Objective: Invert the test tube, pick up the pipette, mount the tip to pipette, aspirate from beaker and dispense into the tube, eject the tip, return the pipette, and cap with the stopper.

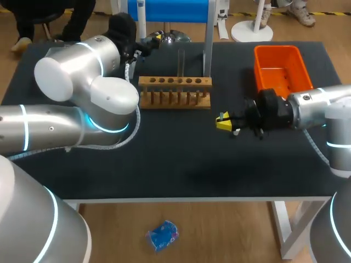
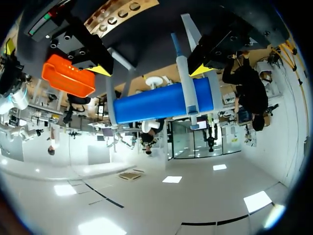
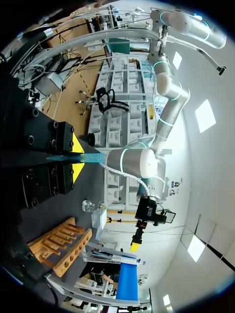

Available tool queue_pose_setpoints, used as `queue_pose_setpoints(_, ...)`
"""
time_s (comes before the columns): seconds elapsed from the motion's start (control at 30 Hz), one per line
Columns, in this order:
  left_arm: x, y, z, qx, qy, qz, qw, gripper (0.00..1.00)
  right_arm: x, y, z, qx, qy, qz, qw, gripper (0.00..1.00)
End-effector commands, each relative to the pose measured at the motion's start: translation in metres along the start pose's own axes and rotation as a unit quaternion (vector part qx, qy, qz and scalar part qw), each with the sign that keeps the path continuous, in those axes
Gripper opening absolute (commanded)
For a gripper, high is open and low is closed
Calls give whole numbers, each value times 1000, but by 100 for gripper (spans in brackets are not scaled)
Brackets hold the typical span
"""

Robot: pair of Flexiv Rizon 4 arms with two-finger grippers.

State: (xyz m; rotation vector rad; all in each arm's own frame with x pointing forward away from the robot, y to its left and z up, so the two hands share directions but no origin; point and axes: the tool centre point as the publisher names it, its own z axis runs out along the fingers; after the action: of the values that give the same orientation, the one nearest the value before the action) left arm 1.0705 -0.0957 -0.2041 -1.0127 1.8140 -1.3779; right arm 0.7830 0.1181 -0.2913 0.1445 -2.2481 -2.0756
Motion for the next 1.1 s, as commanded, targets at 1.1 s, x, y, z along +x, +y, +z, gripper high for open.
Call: queue_pose_setpoints(1.1,-61,-18,69,-50,-162,-48,984,100,1,1,-1,1,-1,0,1000,0)
